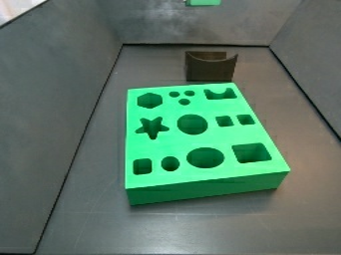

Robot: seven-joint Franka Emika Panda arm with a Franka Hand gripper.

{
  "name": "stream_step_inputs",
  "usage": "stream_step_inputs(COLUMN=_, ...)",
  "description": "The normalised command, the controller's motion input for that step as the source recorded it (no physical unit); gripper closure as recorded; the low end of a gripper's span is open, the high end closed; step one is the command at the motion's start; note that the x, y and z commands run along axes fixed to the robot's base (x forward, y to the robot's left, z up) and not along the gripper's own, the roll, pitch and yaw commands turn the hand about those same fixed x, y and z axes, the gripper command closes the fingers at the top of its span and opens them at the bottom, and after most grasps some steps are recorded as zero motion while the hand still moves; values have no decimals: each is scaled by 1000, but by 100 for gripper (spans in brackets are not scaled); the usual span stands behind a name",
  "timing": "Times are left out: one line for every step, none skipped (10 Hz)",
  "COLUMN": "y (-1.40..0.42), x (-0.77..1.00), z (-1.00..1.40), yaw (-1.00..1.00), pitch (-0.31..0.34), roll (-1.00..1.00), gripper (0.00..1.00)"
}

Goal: Pick up the arch object. Move up. Place the arch object on the fixture. Regrasp the arch object. Move to above the board. Insert the arch object.
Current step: Place the arch object on the fixture.

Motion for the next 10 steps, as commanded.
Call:
stream_step_inputs(y=50, x=565, z=-25, yaw=-20, pitch=112, roll=-916, gripper=100)
stream_step_inputs(y=51, x=493, z=-33, yaw=-41, pitch=113, roll=-700, gripper=100)
stream_step_inputs(y=53, x=420, z=-20, yaw=-61, pitch=113, roll=-484, gripper=100)
stream_step_inputs(y=54, x=364, z=-14, yaw=-69, pitch=111, roll=-324, gripper=100)
stream_step_inputs(y=42, x=325, z=-9, yaw=-73, pitch=107, roll=-252, gripper=100)
stream_step_inputs(y=40, x=229, z=-8, yaw=-77, pitch=93, roll=-182, gripper=100)
stream_step_inputs(y=64, x=121, z=-1000, yaw=-171, pitch=87, roll=-1000, gripper=100)
stream_step_inputs(y=71, x=111, z=-1000, yaw=-179, pitch=78, roll=-1000, gripper=100)
stream_step_inputs(y=76, x=114, z=-1000, yaw=-183, pitch=76, roll=-1000, gripper=100)
stream_step_inputs(y=79, x=134, z=-1000, yaw=-191, pitch=94, roll=-1000, gripper=100)
